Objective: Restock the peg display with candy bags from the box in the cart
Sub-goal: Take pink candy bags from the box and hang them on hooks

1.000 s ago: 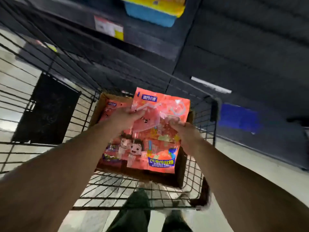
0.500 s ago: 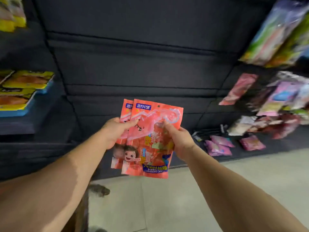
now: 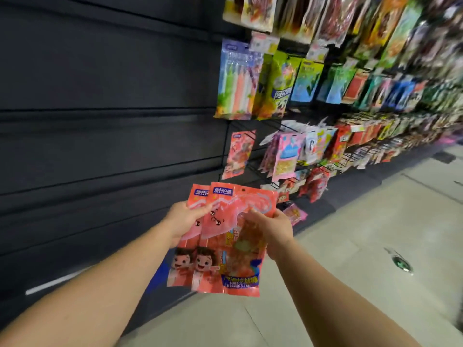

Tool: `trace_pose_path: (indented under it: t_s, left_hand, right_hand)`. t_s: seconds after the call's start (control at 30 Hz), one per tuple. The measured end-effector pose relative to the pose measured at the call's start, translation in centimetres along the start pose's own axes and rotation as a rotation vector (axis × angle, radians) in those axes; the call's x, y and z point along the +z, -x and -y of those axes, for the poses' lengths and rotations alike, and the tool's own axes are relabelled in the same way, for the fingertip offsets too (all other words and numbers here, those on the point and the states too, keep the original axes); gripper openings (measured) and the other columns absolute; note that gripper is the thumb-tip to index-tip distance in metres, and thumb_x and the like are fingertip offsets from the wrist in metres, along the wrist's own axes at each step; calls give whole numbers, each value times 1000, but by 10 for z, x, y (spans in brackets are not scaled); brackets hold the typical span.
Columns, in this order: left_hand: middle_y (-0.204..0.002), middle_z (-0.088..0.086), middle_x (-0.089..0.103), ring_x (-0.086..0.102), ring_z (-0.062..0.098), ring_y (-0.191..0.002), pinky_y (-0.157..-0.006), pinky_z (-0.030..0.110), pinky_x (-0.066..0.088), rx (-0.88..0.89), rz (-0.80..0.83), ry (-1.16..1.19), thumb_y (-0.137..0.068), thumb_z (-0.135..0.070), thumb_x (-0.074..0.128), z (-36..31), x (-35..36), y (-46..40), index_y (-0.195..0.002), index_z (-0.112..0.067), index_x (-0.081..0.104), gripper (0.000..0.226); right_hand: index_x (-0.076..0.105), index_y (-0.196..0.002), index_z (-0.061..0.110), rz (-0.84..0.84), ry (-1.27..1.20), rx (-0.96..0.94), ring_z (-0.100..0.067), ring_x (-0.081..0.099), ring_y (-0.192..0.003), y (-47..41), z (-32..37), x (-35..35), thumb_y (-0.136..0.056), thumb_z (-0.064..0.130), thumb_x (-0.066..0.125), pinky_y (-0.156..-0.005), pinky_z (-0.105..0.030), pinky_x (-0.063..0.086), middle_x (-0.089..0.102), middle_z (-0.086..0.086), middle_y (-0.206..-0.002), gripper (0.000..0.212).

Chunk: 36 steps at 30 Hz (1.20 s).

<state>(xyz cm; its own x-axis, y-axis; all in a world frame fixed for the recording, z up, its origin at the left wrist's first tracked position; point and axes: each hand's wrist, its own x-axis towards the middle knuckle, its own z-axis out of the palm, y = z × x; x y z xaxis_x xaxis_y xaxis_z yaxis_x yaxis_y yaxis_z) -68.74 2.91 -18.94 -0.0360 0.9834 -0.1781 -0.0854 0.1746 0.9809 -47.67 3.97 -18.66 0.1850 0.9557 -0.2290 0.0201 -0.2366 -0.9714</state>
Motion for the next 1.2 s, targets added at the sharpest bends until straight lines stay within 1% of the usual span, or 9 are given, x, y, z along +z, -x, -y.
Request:
trace_pose_path:
  t_s: [0.13, 0.27, 0.37, 0.5, 0.6, 0.73, 0.87, 1.03, 1.2]
  left_hand:
    - [-100, -8, 75, 68, 13, -99, -73, 25, 51, -29, 17, -10, -90, -21, 73, 2, 7, -58, -106, -19, 72, 17]
    - [-103, -3, 77, 69, 20, -106, -94, 39, 53, -70, 67, -24, -87, -30, 74, 3, 15, -120, -106, -22, 75, 20]
    - [-92, -15, 73, 64, 2, -91, -73, 24, 46, -84, 116, -33, -96, -36, 63, -12, 25, -162, -103, -29, 73, 14]
    - [-75, -11, 72, 67, 5, -70, -63, 19, 49, -131, 105, 27, -100, -37, 55, -22, 31, -207, -97, -23, 70, 20]
    - [-88, -3, 65, 60, 17, -90, -84, 31, 41, -163, 37, 10, -98, -42, 58, -20, 24, -230, -98, -16, 71, 29]
    - [-99, 12, 74, 69, 27, -92, -75, 31, 50, -224, 16, -12, -94, -46, 63, -17, 11, -256, -100, -7, 74, 41]
    - [-111, 13, 74, 71, 33, -101, -94, 49, 55, -277, -48, 21, -62, -71, 79, -6, -4, -273, -112, -12, 70, 78]
    - [-106, 15, 74, 73, 30, -90, -65, 35, 59, -313, -138, 7, -84, -53, 72, -8, 6, -282, -114, -8, 68, 54]
    - [-106, 11, 73, 70, 29, -91, -78, 40, 57, -287, -332, 3, -76, -62, 75, -2, 14, -301, -104, -15, 71, 55]
  right_hand:
    - [70, -102, 12, 31, -47, 8, -29, 75, -85, -55, 7, -4, -78, 23, 83, -81, -50, 61, 77, -9, -94, 30]
    - [72, -107, 9, 42, -105, 90, -34, 74, -91, -112, 14, -2, -77, 33, 82, -86, -53, 58, 76, -13, -99, 40]
    - [74, -106, 14, 38, -96, 95, -34, 73, -97, -150, 28, -2, -58, 51, 87, -90, -54, 56, 76, -11, -103, 61]
    - [70, -114, 8, 2, -119, 119, -35, 72, -100, -187, 40, -12, -80, 38, 79, -94, -54, 54, 75, -14, -107, 46]
    - [69, -114, 8, -26, -109, 145, -37, 70, -102, -207, 38, -22, -84, 35, 75, -96, -55, 52, 74, -17, -110, 41]
    - [69, -113, 9, -62, -94, 144, -37, 70, -102, -232, 39, -18, -78, 37, 80, -96, -56, 52, 74, -15, -108, 45]
    - [69, -113, 10, -70, -69, 164, -34, 72, -98, -257, 33, -9, -64, 51, 83, -95, -54, 54, 76, -11, -105, 65]
    - [68, -111, 9, -52, -49, 192, -32, 70, -100, -288, 30, -16, -79, 44, 79, -97, -53, 52, 75, -11, -105, 48]
    - [68, -110, 5, 8, 15, 160, -32, 70, -97, -342, 42, -27, -81, 44, 77, -90, -51, 56, 72, -15, -107, 50]
